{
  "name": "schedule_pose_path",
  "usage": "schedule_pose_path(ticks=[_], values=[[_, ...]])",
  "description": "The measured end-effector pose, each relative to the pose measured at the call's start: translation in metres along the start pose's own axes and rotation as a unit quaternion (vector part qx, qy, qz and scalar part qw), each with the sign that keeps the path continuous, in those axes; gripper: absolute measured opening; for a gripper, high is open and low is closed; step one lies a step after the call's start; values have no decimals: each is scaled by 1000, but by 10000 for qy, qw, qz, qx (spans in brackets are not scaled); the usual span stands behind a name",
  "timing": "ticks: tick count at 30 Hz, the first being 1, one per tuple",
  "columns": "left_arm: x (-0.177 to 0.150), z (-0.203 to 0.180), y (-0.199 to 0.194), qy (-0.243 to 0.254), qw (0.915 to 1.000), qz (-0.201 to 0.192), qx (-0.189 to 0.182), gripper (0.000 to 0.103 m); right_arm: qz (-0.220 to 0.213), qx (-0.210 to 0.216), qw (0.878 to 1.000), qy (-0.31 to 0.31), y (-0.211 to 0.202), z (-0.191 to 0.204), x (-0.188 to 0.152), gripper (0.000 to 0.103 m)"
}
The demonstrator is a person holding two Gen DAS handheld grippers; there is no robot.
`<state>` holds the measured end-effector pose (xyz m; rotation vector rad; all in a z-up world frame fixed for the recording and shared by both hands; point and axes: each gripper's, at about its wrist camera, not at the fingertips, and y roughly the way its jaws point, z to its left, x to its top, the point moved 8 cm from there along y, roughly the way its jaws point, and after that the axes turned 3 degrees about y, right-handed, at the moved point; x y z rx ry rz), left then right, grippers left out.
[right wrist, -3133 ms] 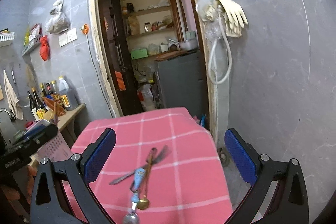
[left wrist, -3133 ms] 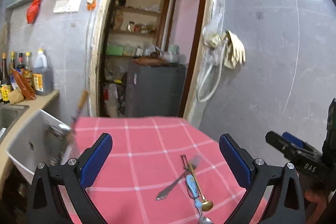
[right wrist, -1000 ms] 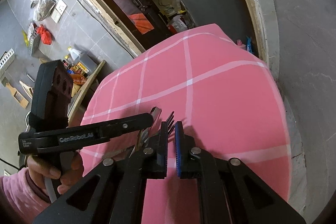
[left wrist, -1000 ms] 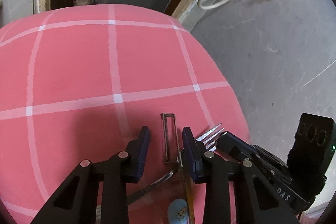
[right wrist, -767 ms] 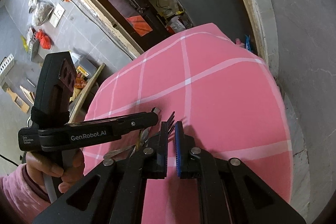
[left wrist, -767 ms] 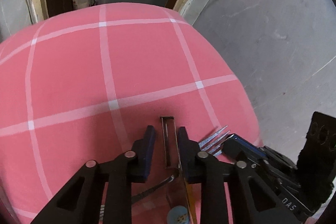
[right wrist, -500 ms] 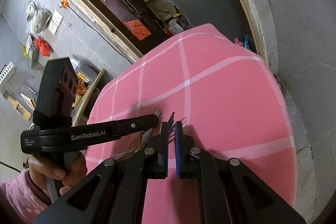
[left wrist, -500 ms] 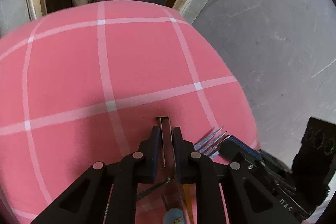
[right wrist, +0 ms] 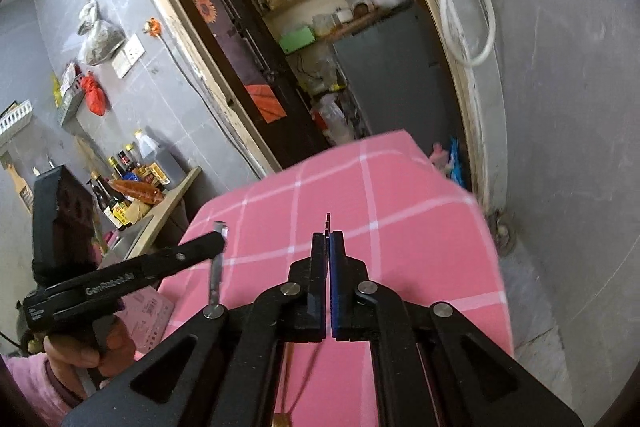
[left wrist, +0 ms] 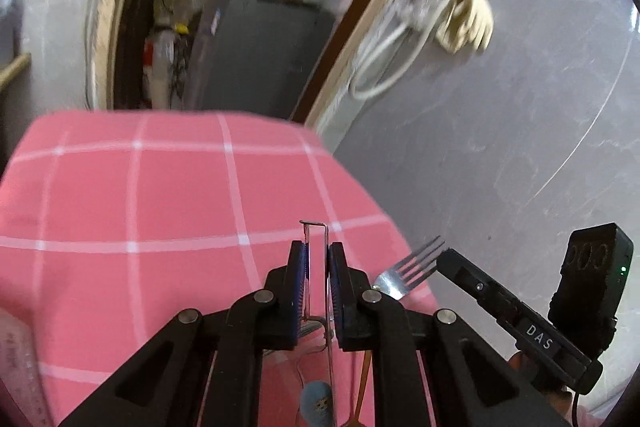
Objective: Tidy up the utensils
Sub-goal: 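Lift the wire peeler and fork and carry both to the caddy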
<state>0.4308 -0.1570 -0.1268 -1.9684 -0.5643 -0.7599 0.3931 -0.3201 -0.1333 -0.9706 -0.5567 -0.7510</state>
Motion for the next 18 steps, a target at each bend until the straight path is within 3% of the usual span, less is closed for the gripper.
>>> schedule_pose_path(ticks=[11,18], values=[[22,0,-62,18,9977,-670,-49,11,-604,-661,9932,-749,-53,34,42,2],[35,2,-97,-13,9949,-1012,-32,11,-923,-749,9877,-1014,-83,63,69,2]])
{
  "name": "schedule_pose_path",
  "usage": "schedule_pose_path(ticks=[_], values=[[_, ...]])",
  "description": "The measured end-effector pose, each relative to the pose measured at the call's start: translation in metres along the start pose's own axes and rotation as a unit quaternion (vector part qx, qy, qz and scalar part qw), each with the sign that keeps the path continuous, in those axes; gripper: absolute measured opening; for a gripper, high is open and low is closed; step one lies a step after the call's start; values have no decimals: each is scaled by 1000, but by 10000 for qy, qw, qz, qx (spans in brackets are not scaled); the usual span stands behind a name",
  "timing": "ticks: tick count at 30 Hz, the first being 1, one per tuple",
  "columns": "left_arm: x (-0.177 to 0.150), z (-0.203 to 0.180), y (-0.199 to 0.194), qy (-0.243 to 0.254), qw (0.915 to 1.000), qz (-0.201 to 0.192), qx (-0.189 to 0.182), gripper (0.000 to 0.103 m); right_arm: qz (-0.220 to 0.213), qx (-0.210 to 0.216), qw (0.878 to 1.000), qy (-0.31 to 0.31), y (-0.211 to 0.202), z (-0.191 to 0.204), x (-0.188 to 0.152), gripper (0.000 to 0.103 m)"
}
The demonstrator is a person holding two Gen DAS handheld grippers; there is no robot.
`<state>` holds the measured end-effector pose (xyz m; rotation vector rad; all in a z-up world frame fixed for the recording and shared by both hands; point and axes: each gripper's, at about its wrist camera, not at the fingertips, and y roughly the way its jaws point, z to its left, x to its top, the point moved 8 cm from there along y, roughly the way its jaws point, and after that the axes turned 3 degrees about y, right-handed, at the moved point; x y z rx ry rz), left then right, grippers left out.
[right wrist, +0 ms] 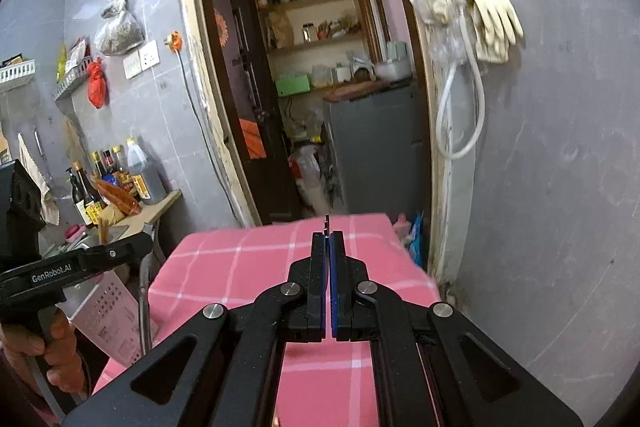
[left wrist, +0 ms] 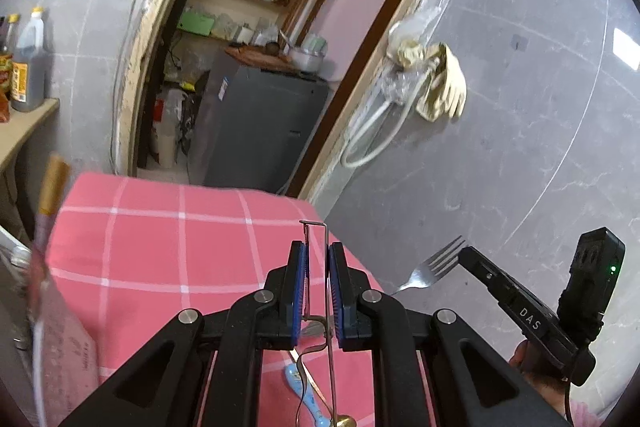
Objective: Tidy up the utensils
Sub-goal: 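Lift the wire peeler and fork and carry both to the caddy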
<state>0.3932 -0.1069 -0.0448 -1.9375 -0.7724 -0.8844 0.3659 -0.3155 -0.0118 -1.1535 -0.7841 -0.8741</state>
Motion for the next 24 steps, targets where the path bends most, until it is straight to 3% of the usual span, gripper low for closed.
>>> schedule_pose_path(ticks=[11,18,24], values=[[52,22,-77,-228,9974,-673,104,11,-434,501,9975,-234,-41,76,46,2],[84,55,-130,-54,9919,-1125,590,11,-675,1094,9905,-497,-57,148,64,2],[94,91,-161,207,9808,-1499,1230,11,-633,1497,9832,-831,-59,208,61,2]])
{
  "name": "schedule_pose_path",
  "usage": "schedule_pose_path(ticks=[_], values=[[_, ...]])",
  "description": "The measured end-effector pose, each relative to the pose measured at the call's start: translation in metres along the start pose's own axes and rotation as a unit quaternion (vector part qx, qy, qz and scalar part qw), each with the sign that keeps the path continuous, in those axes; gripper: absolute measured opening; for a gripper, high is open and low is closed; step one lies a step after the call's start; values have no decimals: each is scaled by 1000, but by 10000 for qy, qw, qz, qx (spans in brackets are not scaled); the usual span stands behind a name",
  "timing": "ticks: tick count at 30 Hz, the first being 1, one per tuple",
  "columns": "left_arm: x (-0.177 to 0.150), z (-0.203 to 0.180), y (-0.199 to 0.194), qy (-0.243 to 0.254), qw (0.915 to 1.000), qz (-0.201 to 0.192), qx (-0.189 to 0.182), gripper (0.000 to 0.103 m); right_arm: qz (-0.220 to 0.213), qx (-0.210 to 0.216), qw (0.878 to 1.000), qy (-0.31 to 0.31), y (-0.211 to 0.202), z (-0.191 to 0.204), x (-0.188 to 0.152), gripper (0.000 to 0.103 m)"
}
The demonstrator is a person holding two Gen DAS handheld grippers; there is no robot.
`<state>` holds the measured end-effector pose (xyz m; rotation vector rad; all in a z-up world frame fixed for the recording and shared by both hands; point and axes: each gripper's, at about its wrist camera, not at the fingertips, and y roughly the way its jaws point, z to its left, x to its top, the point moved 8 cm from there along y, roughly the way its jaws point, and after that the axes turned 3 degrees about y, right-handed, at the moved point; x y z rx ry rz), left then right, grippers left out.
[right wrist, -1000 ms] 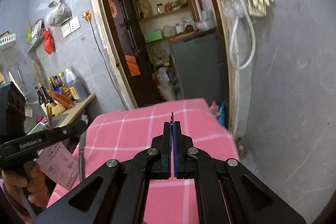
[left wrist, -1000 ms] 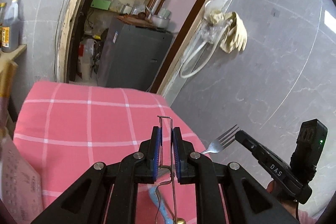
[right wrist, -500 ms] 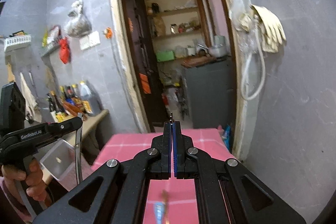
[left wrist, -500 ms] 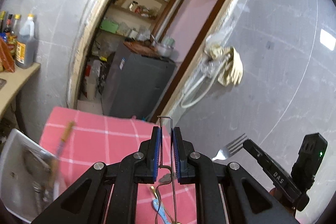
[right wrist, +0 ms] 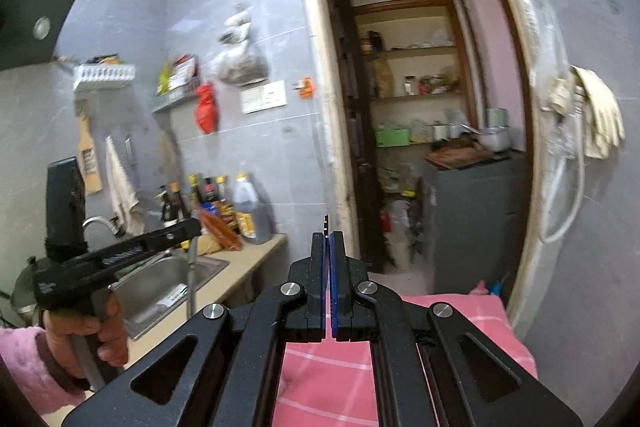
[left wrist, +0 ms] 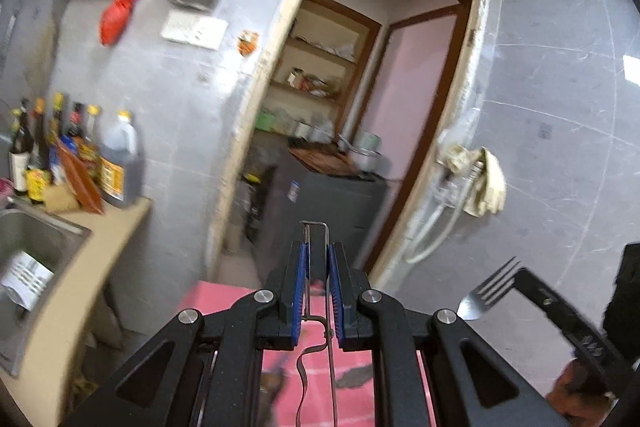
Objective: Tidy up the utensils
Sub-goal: 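Lift the wire peeler and fork and carry both to the caddy, then open the left tool over the caddy while the right tool releases the fork into it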
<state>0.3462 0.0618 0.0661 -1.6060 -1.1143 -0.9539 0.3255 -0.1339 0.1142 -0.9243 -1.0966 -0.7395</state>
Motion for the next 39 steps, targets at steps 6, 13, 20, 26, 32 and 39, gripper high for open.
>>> schedule_pose_path(ticks=[6,13,20,26,32,39], values=[[-17,34,-1,55,9991,-132,399,12,534,188,9964,-623,29,51,-22,2],[-51,59,5,-338,9986,-26,396,12,945,309,9892,-1077,49,86,-54,2],[-64,67,6,-344,9982,-76,487,12,1272,336,9871,-911,66,88,-81,2],[-74,71,4,-390,9981,42,481,12,1545,412,9843,-747,78,88,-102,2],[-77,71,-6,-469,9981,173,357,20,1554,592,9857,-274,75,79,-110,5],[-72,67,-24,-622,9975,194,269,45,1155,403,9923,179,57,53,-99,27]])
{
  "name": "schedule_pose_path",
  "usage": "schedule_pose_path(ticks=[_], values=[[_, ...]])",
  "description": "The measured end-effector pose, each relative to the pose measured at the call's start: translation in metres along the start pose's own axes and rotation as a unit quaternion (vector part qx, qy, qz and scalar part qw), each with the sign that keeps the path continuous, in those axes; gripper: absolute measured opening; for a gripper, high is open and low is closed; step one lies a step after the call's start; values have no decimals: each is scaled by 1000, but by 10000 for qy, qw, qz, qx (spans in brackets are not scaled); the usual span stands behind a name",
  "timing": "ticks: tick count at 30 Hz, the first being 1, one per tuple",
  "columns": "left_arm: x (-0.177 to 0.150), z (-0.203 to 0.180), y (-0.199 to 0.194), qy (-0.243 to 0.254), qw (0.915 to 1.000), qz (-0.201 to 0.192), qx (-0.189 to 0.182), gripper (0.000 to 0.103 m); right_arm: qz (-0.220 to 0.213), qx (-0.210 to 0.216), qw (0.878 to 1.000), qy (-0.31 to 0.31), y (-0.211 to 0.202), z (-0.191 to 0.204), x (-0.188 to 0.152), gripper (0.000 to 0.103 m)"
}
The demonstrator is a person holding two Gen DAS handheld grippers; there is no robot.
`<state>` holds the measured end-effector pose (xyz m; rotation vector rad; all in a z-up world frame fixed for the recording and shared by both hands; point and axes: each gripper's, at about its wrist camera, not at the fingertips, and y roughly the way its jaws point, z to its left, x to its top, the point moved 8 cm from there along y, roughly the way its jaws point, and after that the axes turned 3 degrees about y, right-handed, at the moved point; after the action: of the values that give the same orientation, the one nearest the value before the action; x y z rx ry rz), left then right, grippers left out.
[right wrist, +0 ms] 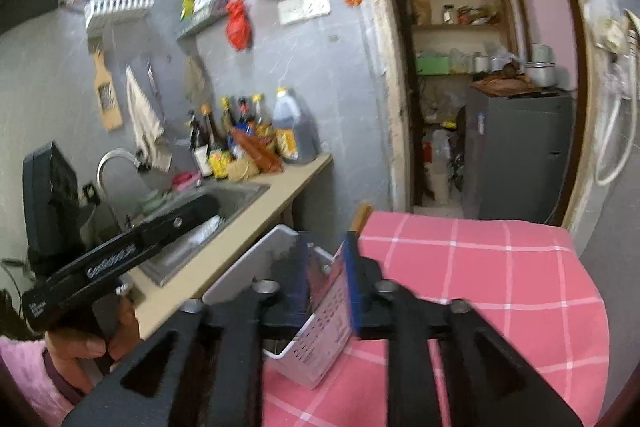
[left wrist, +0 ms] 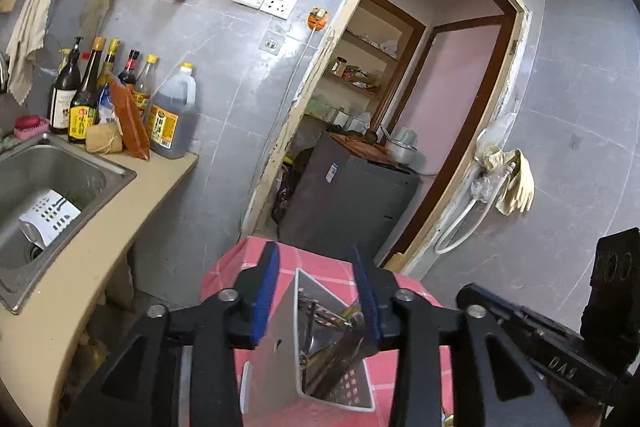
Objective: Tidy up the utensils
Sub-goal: 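Open the left tool over the caddy while the right tool releases the fork into it, then grasp the blue-handled spoon with the left tool while the right tool grasps the gold spoon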
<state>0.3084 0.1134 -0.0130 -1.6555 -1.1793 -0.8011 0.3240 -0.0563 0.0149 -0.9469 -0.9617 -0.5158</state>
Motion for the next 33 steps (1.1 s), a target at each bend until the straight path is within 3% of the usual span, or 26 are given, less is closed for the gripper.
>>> schedule_pose_path(ticks=[1,2,4,6,12,17,27,33], values=[[1,-3,-1,34,10000,-9,4,49,-112,-46,9999,71,-6,-5,1,39],[2,-9,-5,99,9999,-43,-15,54,-242,-89,9996,152,-14,-10,3,44],[3,-20,-9,221,9997,-67,-51,60,-411,-194,9987,245,-27,-20,6,47],[4,-31,-13,331,9994,-104,-34,73,-602,-323,9972,315,-41,-31,10,53],[1,-70,-21,660,9976,-199,-46,96,-1140,-772,9896,413,-87,-65,16,79],[-15,-102,-19,897,9959,-134,-45,102,-1356,-1154,9830,445,-119,-97,14,99],[-67,-162,1,1160,9925,197,-329,102,-1337,-1723,9746,502,-157,-169,-8,102],[-105,-177,24,1100,9922,488,-320,103,-1158,-1903,9732,570,-160,-208,-31,102]])
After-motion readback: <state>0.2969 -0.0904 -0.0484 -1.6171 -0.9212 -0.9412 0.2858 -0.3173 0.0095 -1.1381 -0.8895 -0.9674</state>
